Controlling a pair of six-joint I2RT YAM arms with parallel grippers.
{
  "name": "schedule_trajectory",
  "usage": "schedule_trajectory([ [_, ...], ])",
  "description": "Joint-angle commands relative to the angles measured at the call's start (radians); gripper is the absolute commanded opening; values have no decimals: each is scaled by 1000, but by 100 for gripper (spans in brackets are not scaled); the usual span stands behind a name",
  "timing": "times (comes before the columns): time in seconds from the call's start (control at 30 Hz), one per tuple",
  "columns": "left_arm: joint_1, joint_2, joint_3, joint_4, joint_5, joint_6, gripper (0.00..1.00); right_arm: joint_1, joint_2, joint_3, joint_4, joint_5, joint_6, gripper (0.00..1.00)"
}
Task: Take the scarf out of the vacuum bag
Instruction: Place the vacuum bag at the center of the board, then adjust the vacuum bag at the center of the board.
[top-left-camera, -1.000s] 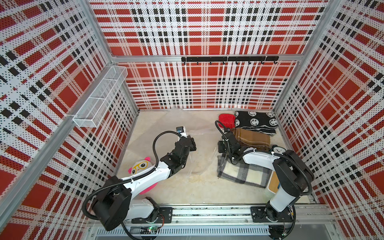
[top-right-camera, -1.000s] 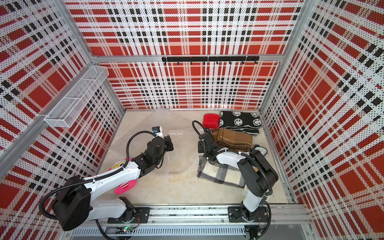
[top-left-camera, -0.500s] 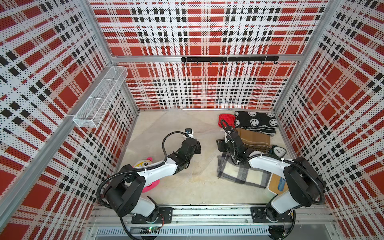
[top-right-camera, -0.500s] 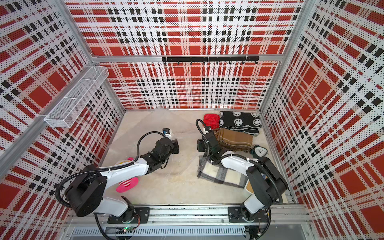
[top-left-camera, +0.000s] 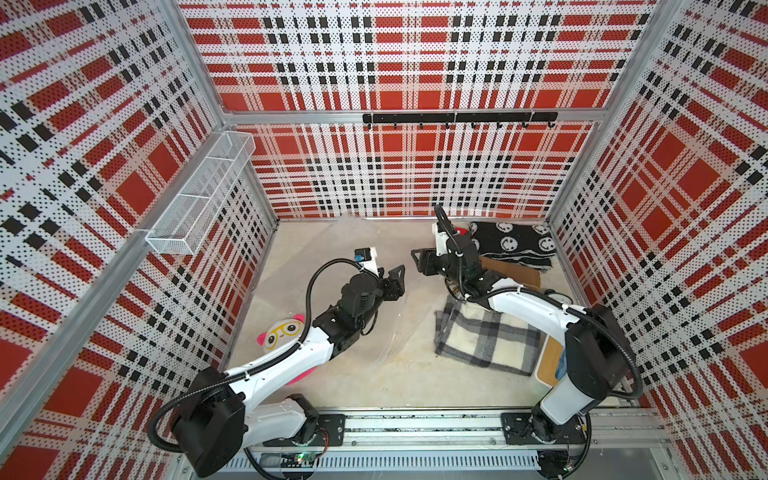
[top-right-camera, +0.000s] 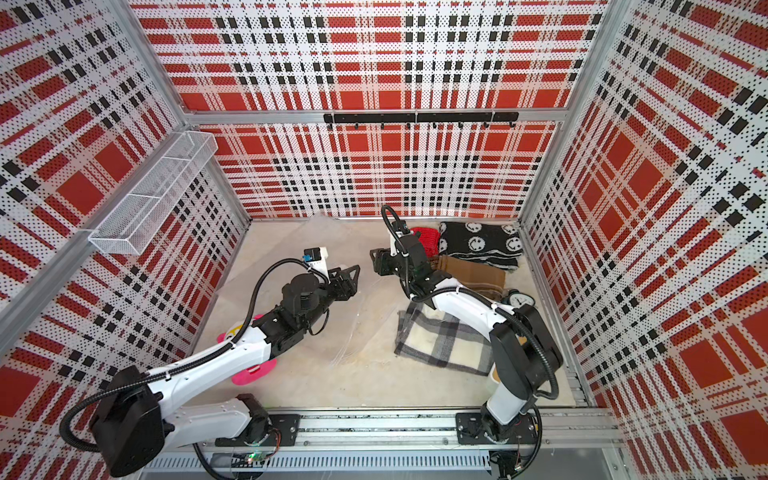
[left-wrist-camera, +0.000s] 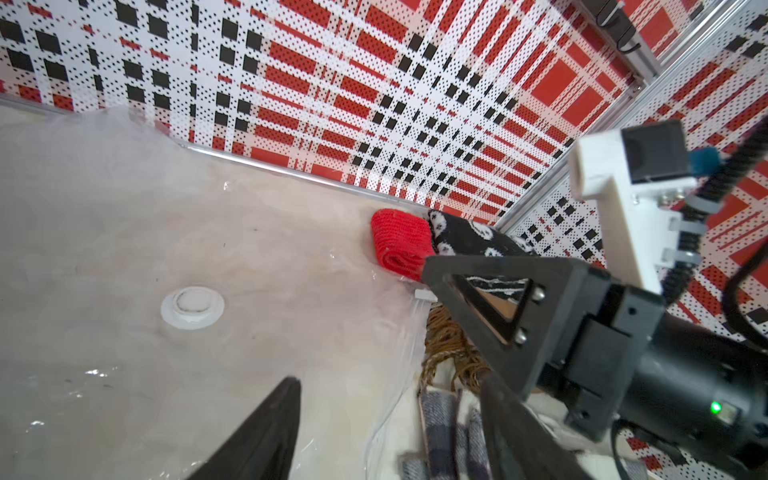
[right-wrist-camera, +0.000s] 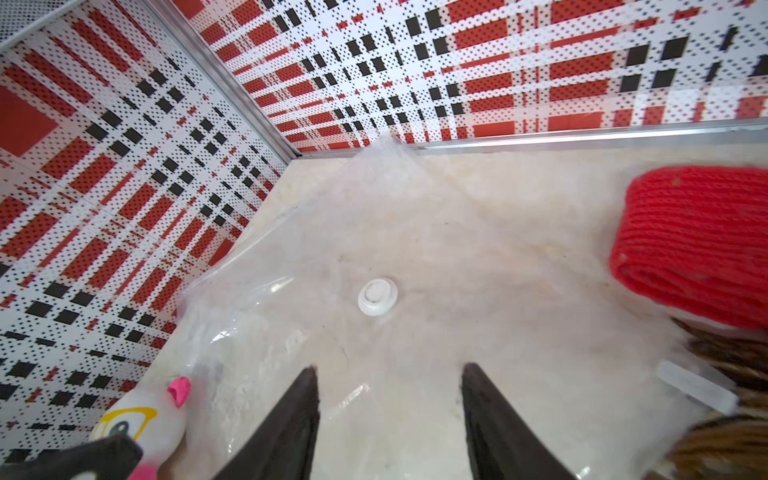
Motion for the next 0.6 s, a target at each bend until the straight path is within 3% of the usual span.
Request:
schedule_trajectory([
  [0.0,-19,7,-40,-48,3,-49,60,20,70,34,-59,-86,-18,55],
  [0.27,-135,62,-155,0,-89,-92,49,119,180,76,-174,-2,-95,56],
  [0.57,-149,110,-291,53,-71,-137,44,127,208,-70,-145,57,-71,51],
])
